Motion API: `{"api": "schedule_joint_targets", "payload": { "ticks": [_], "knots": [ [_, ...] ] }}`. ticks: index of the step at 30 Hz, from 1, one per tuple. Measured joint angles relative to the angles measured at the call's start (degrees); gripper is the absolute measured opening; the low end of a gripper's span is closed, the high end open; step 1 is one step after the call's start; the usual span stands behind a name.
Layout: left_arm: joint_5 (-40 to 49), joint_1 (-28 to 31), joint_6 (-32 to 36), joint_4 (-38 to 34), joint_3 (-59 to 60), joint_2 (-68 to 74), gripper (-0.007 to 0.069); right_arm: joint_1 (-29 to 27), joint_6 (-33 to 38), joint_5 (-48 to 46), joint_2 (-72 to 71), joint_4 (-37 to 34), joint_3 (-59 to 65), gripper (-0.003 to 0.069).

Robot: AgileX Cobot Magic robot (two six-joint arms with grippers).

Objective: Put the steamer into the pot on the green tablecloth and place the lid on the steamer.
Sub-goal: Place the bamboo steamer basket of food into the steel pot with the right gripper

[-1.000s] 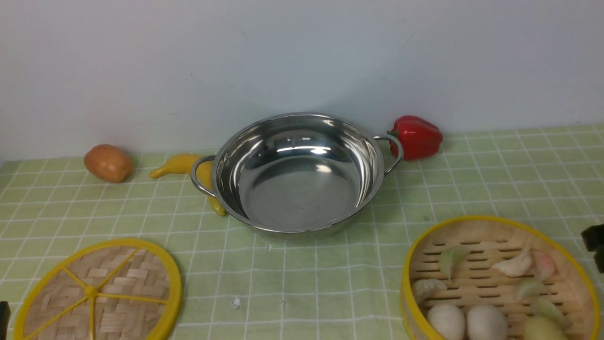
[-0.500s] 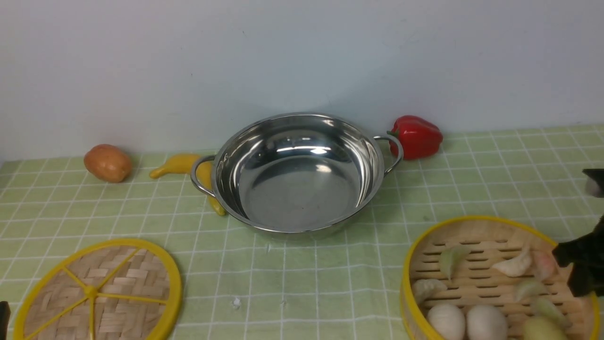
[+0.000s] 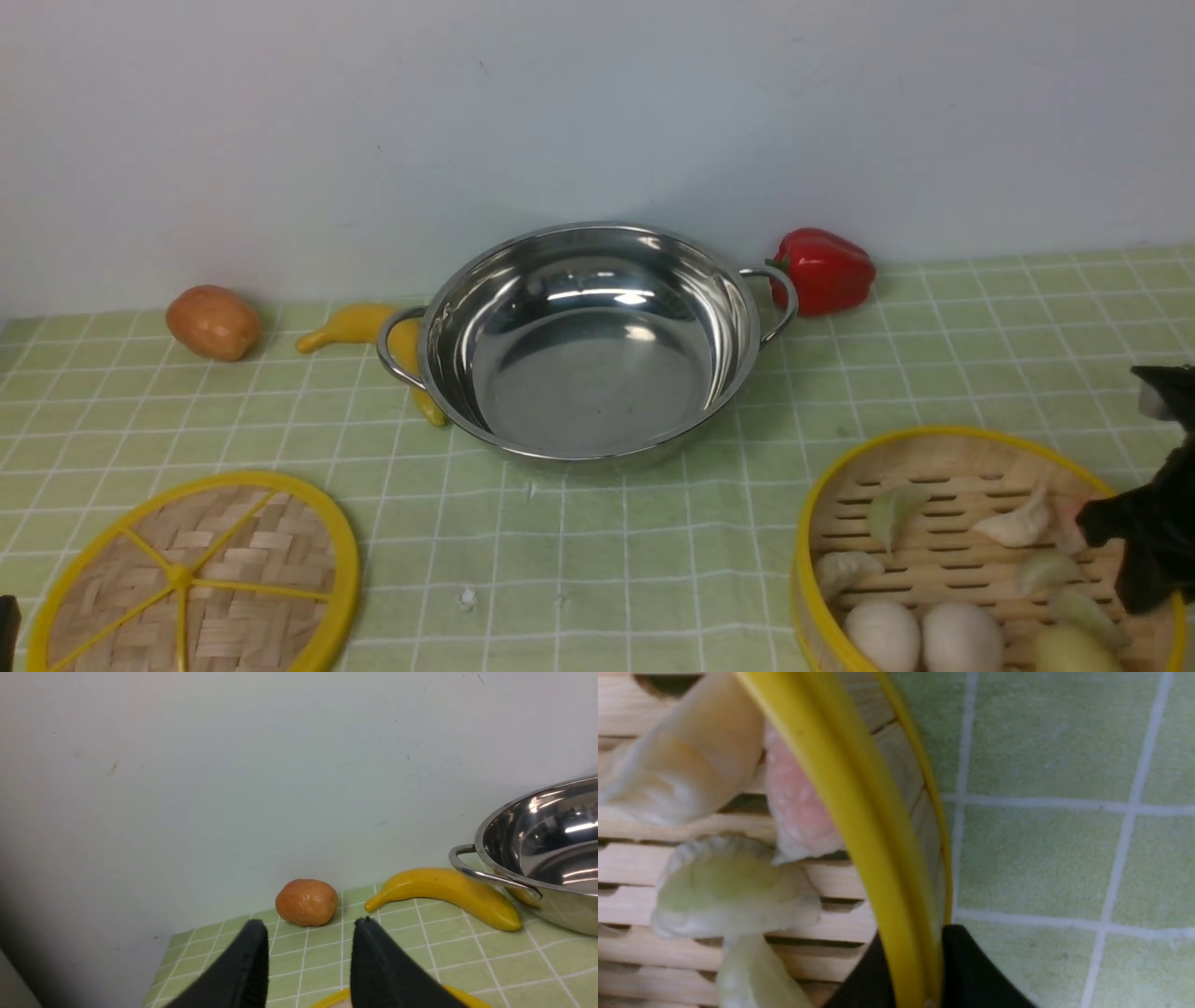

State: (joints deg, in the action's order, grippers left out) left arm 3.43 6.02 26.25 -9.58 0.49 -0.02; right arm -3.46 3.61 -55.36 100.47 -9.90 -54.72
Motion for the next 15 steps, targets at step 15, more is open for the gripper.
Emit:
{"api": "schedule_joint_targets", "payload": {
  "ticks": [15],
  "knots": [
    [0.00,0.00,0.00,0.00,0.00,0.00,0.0243,0.22,0.10,-8.72,-0.66,-1.65,-10.26,0.0061]
  ]
}}
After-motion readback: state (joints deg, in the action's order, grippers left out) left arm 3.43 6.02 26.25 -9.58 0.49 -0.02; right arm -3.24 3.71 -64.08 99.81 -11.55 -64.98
